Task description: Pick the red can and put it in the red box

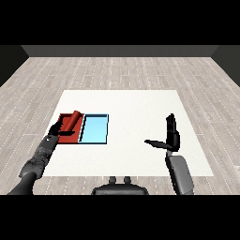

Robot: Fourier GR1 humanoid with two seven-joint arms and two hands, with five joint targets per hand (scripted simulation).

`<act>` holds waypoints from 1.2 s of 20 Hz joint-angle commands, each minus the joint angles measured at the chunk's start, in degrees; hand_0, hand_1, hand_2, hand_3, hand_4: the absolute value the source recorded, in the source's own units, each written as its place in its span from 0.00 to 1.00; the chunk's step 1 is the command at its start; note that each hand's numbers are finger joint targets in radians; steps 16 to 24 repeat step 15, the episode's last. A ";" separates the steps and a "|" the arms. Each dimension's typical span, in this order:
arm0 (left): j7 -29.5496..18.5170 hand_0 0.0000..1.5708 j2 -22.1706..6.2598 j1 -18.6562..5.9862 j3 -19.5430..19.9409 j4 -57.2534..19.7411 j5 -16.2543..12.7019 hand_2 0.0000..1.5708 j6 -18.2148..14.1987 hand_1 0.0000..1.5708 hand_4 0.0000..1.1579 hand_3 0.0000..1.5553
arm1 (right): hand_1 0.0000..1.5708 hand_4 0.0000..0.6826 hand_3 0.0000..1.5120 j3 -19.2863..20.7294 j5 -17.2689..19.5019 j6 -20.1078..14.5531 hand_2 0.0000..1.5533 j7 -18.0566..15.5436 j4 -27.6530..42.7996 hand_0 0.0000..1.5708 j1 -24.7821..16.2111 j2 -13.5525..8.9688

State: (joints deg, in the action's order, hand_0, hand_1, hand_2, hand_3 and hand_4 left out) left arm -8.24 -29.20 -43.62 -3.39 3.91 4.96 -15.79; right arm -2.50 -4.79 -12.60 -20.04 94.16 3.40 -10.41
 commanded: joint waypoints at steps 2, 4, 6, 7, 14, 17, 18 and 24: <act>-6.28 0.00 -2.49 1.29 6.18 2.36 -5.70 0.00 0.83 0.00 0.00 0.00 | 0.00 0.00 0.00 -1.25 0.11 0.09 0.00 -1.35 1.95 0.00 -2.09 1.63; -12.72 0.00 -2.17 0.58 10.73 7.23 -10.21 0.00 -2.96 0.00 0.00 0.00 | 0.00 0.00 0.00 0.54 -2.71 1.92 0.00 -0.46 1.63 0.00 -0.98 0.70; -19.87 0.00 0.30 -0.40 14.70 12.22 -14.35 0.00 -2.34 0.00 0.00 0.00 | 0.00 0.00 0.00 -0.42 -1.56 1.49 0.00 -0.65 2.12 0.00 -2.06 0.85; -23.88 0.00 1.70 1.63 15.96 13.92 -15.76 0.00 -1.81 0.00 0.00 0.00 | 0.00 0.00 0.00 -0.27 -1.99 1.82 0.00 -0.74 1.60 0.00 -0.94 0.99; -34.57 0.00 13.29 0.57 17.33 28.71 -22.65 0.00 13.48 0.00 0.00 0.00 | 0.00 0.00 0.00 -2.66 -7.22 8.35 0.00 -1.89 2.71 0.00 -2.82 1.96; -34.83 0.00 14.08 3.07 17.08 30.71 -23.30 0.00 14.67 0.00 0.00 0.00 | 0.00 0.00 0.00 -2.64 -8.15 9.69 0.00 -1.29 3.29 0.00 -4.38 1.23; -34.83 0.00 14.08 3.07 17.08 30.71 -23.30 0.00 14.67 0.00 0.00 0.00 | 0.00 0.00 0.00 -2.64 -8.15 9.69 0.00 -1.29 3.29 0.00 -4.38 1.23; -34.83 0.00 14.08 3.07 17.08 30.71 -23.30 0.00 14.67 0.00 0.00 0.00 | 0.00 0.00 0.00 -2.64 -8.15 9.69 0.00 -1.29 3.29 0.00 -4.38 1.23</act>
